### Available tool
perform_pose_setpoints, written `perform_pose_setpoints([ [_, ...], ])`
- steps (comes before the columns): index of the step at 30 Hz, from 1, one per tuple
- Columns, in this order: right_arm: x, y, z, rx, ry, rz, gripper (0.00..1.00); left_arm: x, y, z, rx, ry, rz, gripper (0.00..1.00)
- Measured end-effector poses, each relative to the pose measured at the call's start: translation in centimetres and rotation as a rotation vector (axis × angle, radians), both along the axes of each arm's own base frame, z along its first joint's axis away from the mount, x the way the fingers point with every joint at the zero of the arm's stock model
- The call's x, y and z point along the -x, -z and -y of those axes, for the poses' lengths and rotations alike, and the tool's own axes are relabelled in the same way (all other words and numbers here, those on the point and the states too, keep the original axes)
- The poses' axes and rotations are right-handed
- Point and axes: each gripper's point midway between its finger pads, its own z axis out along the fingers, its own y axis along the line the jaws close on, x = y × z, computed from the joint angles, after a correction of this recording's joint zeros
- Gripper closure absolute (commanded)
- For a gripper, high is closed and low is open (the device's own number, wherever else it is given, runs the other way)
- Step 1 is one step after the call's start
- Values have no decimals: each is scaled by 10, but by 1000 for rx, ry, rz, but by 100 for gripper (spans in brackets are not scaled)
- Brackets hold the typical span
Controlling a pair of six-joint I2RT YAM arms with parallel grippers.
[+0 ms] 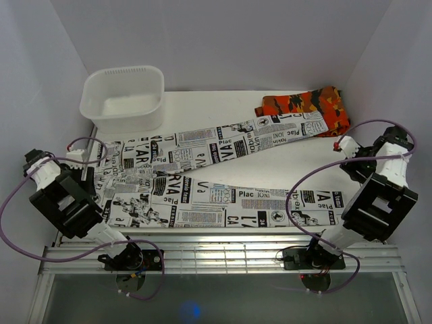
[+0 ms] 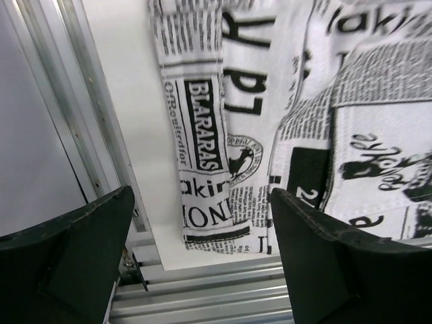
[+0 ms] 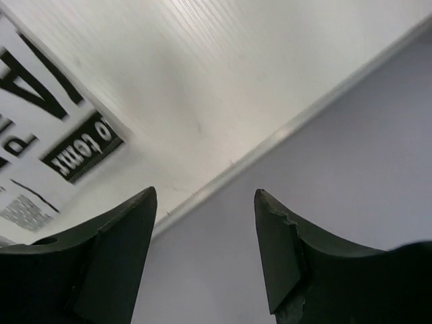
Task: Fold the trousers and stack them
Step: Flatten the trousers out
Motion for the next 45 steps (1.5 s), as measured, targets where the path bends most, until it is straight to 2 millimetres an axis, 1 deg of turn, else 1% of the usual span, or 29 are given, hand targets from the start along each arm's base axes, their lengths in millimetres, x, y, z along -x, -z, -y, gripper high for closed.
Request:
perform_pose_setpoints([
  [2, -2, 14, -26, -58, 16, -33, 31, -11, -12, 2, 16, 2, 57, 7],
  [4, -9, 20, -48, -97, 34, -44, 29, -25, -25, 5, 45, -3, 117, 7],
  [5, -17, 19, -55, -105, 40, -28, 28, -32, -31, 7, 62, -4, 148, 7],
  [7, -39, 13, -69, -119, 51, 24, 28, -44, -40, 13, 93, -9, 190, 7],
  [8, -54, 8, -72, -120, 53, 64, 28, -50, -42, 17, 117, -11, 205, 7],
  [11, -97, -4, -74, -88, 36, 185, 30, -60, -38, 34, 201, -23, 210, 7],
  [12, -110, -5, -73, -67, 25, 221, 31, -63, -34, 39, 233, -31, 204, 7],
  [13, -122, -4, -74, -48, 2, 250, 34, -66, -29, 44, 268, -39, 195, 7],
  [15, -140, 2, -74, -12, -28, 282, 39, -69, -20, 51, 324, -61, 174, 8],
  [16, -148, 8, -75, -4, -32, 285, 41, -70, -17, 53, 345, -73, 165, 8],
  [18, -162, 21, -76, -11, -18, 244, 42, -71, -10, 56, 383, -97, 148, 8],
  [20, -195, 24, -70, -46, 51, 225, 42, -72, -7, 58, 409, -115, 139, 8],
  [21, -215, 21, -65, -77, 96, 227, 42, -73, -7, 59, 416, -121, 140, 8],
  [23, -245, 9, -58, -142, 186, 264, 41, -74, -8, 60, 428, -128, 148, 8],
  [25, -261, -9, -56, -216, 268, 287, 38, -75, -8, 62, 442, -135, 152, 8],
  [28, -274, -38, -56, -325, 385, 325, 35, -72, -4, 67, 466, -151, 142, 8],
  [29, -281, -51, -56, -374, 436, 347, 33, -72, -2, 69, 475, -156, 141, 8],
  [30, -285, -51, -58, -401, 466, 345, 32, -72, -2, 70, 478, -159, 141, 7],
  [31, -285, -43, -58, -418, 494, 328, 30, -72, -2, 70, 480, -162, 141, 7],
  [33, -286, -12, -58, -431, 553, 268, 24, -73, -1, 70, 479, -167, 143, 7],
  [34, -285, 11, -58, -435, 582, 223, 21, -73, -2, 69, 479, -169, 145, 7],
  [35, -279, 39, -59, -439, 617, 160, 21, -74, -2, 69, 478, -171, 148, 7],
  [36, -274, 56, -60, -439, 636, 124, 22, -75, -2, 68, 476, -172, 150, 7],
  [37, -271, 66, -62, -443, 650, 102, 26, -75, -1, 68, 475, -174, 152, 7],
  [38, -271, 67, -64, -447, 654, 101, 33, -73, 0, 70, 478, -177, 148, 7],
  [39, -272, 67, -64, -450, 656, 102, 42, -73, 1, 70, 480, -179, 146, 7],
  [41, -268, 67, -72, -488, 656, 74, 61, -73, 1, 70, 481, -183, 145, 7],
  [43, -266, 67, -79, -521, 644, 51, 69, -73, 0, 70, 480, -184, 146, 7],
  [45, -262, 66, -87, -558, 643, 21, 81, -73, 0, 70, 479, -183, 147, 6],
])
